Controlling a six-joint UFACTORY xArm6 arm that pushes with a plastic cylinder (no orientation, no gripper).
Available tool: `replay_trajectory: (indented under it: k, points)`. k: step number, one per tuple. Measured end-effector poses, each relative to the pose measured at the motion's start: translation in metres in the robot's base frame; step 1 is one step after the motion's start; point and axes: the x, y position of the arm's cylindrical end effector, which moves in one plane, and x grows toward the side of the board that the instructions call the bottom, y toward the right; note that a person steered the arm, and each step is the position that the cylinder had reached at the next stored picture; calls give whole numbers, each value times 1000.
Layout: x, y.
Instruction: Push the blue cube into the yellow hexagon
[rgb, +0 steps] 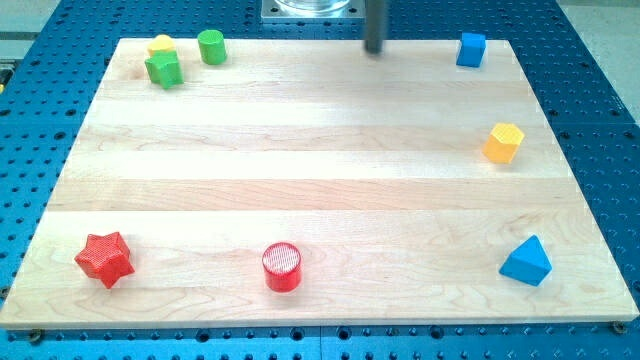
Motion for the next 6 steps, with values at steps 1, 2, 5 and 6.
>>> replay_trajectory:
  k: [1,2,5,6]
  points:
    - [-2,41]
    - [-2,90]
    - [40,109]
    - [35,132]
